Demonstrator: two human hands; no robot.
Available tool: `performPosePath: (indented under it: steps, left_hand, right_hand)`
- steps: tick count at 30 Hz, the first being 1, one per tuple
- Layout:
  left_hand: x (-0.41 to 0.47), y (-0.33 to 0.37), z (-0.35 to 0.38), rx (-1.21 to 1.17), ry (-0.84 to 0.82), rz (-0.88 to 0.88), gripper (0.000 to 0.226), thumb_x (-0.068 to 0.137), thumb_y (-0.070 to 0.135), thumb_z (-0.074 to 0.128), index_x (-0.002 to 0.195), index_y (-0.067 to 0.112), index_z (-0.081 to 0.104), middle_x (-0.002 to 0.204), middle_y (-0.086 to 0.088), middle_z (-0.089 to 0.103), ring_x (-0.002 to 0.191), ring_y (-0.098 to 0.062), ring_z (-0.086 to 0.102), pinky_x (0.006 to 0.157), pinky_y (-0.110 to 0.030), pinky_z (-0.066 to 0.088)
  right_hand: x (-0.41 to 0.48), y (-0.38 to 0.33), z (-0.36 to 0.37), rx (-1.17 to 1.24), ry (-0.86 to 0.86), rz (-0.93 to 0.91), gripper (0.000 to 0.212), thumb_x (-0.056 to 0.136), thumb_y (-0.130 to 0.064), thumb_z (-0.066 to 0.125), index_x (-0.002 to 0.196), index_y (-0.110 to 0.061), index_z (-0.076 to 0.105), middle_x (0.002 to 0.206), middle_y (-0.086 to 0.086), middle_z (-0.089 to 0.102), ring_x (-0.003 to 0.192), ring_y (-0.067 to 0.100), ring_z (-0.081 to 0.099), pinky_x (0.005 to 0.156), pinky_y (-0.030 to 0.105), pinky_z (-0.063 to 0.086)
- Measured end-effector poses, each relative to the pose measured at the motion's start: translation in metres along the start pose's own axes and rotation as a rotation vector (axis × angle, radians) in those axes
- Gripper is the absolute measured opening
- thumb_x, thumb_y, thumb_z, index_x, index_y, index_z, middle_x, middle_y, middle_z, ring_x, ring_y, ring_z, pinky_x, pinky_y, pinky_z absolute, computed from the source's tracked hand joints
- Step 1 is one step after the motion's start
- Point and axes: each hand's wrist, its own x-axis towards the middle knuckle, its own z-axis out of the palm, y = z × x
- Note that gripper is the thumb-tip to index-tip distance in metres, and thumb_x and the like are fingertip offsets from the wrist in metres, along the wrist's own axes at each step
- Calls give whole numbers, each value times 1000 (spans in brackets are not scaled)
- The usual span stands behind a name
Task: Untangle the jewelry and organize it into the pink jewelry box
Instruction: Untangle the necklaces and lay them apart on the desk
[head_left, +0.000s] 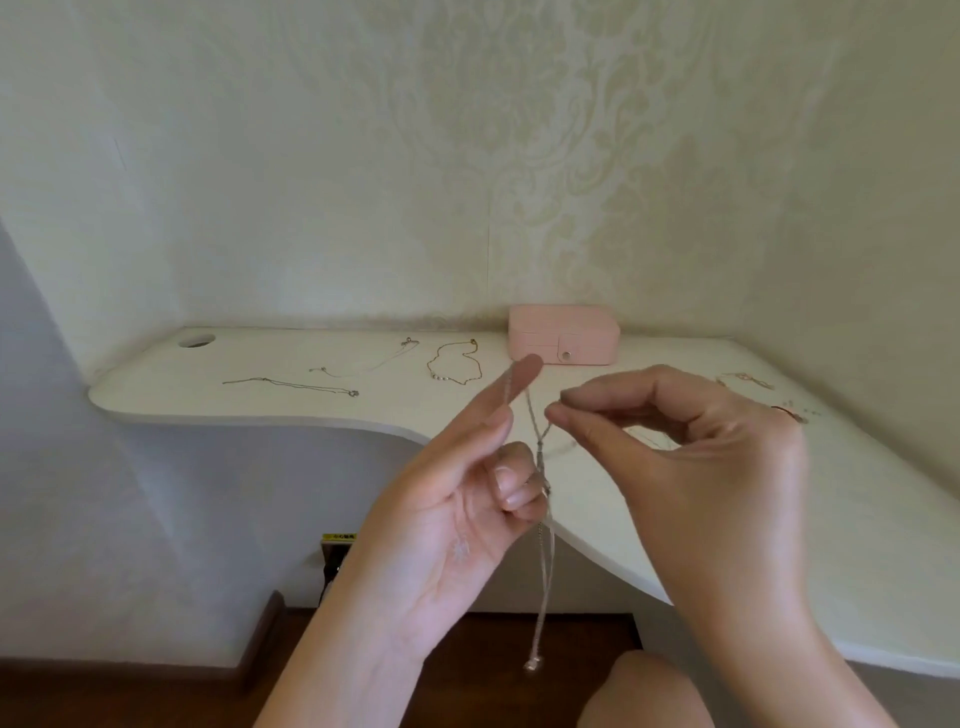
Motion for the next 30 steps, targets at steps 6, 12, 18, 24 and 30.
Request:
performPosePath:
  steps: [6,12,18,24,30]
  left_hand:
    - [2,9,-2,93,162,56,40,84,14,40,107,9,72,36,3,37,39,-8,32,45,-17,33]
    - [3,19,-6,345,275,261,25,73,10,57,85,15,78,75,7,72,43,-3,45,53,-12,44]
    - [3,16,-14,553,154,285,57,50,50,84,97,22,70,83,1,69,71,-6,60,73,-14,48]
    - [5,11,-18,818,65,182,87,46,68,78,123,30,61,92,4,71,94,-7,62,81,-20,47]
    - [3,1,-12,1132,20,113,99,43,69,77,132,43,44,127,26,56,124,6,45,104,-31,35]
  right_hand:
    - [7,1,-12,181,-168,182,26,66,-8,81,78,-26,67,67,-3,69,62,11,66,62,14,52]
    - [10,5,-21,106,-250,228,18,71,-13,77,70,-30,75,65,-8,70,62,6,65,62,9,49]
    - [11,8,-20,276,-330,331,14,73,-5,74,77,-18,71,65,0,68,53,10,62,56,14,49]
    - [12,11,-20,542,-378,477,18,58,-15,74,73,-10,67,63,9,65,54,16,60,53,18,50]
    - [6,24,-11,612,-421,610,9,60,-16,73,69,-15,73,75,12,72,61,14,65,57,17,54]
